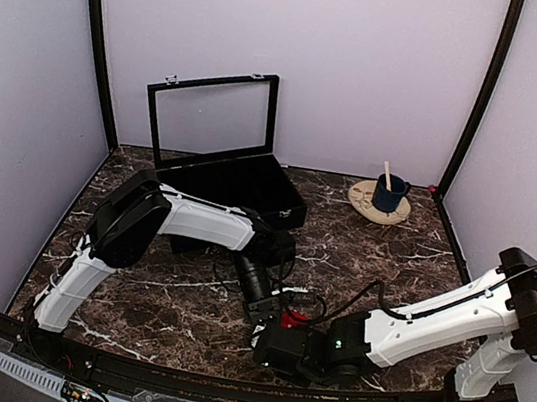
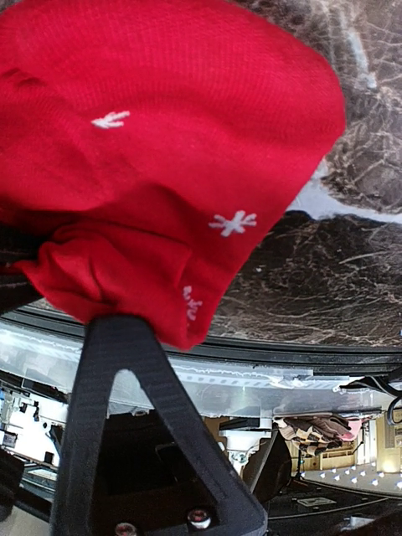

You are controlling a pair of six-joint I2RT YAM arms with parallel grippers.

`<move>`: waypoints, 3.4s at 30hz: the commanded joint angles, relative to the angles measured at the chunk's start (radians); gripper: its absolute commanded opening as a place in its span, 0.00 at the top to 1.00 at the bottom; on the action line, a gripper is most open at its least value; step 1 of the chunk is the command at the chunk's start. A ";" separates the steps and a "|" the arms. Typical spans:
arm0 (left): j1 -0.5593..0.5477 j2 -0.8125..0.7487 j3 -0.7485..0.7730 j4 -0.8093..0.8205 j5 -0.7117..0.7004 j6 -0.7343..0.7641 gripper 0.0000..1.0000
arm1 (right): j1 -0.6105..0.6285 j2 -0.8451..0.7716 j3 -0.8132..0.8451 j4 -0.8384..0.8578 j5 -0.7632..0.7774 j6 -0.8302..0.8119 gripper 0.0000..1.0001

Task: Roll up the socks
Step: Roll the sock at the center of the board.

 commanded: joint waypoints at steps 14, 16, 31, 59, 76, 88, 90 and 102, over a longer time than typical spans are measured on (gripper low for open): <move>-0.005 0.057 -0.019 -0.013 -0.136 0.026 1.00 | -0.079 0.040 -0.002 0.014 -0.182 -0.044 0.82; -0.005 0.057 -0.018 -0.012 -0.139 0.025 1.00 | -0.082 0.041 0.000 0.007 -0.196 -0.038 0.88; 0.062 -0.091 -0.181 0.173 -0.128 -0.102 0.81 | -0.107 0.010 -0.008 -0.002 -0.304 0.032 1.00; 0.149 -0.437 -0.533 0.639 -0.207 -0.311 0.74 | -0.346 -0.087 -0.084 0.085 -0.663 0.153 1.00; -0.036 -0.591 -0.733 0.872 -0.560 -0.218 0.73 | -0.569 -0.048 -0.155 0.165 -1.082 0.194 1.00; -0.138 -0.605 -0.741 0.927 -0.722 -0.096 0.70 | -0.660 0.000 -0.177 0.181 -1.303 0.221 1.00; -0.152 -0.614 -0.742 0.934 -0.738 -0.076 0.69 | -0.664 0.004 -0.178 0.181 -1.326 0.222 1.00; -0.256 -0.693 -0.762 0.953 -0.864 0.083 0.66 | -0.676 0.020 -0.173 0.170 -1.382 0.228 1.00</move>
